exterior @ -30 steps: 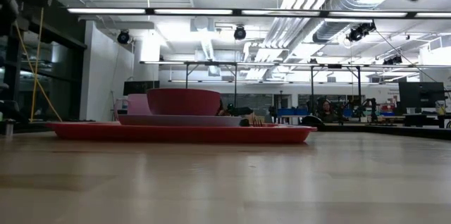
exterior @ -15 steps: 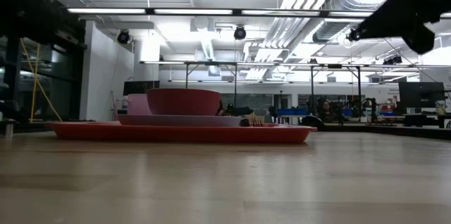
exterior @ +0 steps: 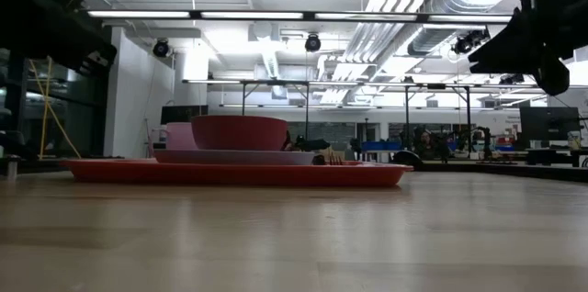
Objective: Set up tray
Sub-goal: Return to Home Position
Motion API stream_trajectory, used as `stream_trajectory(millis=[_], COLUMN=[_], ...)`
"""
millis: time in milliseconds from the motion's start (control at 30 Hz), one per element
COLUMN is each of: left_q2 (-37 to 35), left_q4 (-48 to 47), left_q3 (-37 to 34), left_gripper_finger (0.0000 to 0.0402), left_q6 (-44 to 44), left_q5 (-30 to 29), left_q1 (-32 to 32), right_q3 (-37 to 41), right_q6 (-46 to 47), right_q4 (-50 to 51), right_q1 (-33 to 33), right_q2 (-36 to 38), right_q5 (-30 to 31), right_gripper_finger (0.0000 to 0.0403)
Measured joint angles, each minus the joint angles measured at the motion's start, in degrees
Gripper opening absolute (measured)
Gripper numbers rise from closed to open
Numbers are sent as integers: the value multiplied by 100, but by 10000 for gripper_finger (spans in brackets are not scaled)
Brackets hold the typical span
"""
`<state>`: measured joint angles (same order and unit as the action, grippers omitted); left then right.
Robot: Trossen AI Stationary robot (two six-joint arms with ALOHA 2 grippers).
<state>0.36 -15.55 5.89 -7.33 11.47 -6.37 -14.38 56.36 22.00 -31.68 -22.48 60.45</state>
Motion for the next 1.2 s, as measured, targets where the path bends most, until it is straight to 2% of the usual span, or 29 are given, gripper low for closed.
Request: stream_trajectory(millis=[200, 367, 500, 800, 1000, 1200], left_q2=[0, 0, 1, 3, 2, 2], left_q4=[-7, 12, 177, 284, 275, 284], left_q3=[0, 0, -49, -79, -81, -83], left_gripper_finger=[140, 140, 140, 140, 140, 140], left_q6=[18, 92, 116, 443, 583, 618], left_q5=[-273, -462, -563, -832, -938, -787], left_q1=[0, 2, 2, 1, 2, 2], right_q3=[492, 1017, 1249, 1385, 1385, 1385], right_q6=[-353, -638, -759, -692, -842, -768], right_q4=[-923, -1928, -2347, -2398, -2376, -2431], right_q1=[0, 0, 0, 2, 19, 217], right_q2=[144, 210, 220, 230, 230, 232], right_q5=[528, 629, 680, 700, 383, -39], right_gripper_finger=[74, 74, 74, 74, 74, 74])
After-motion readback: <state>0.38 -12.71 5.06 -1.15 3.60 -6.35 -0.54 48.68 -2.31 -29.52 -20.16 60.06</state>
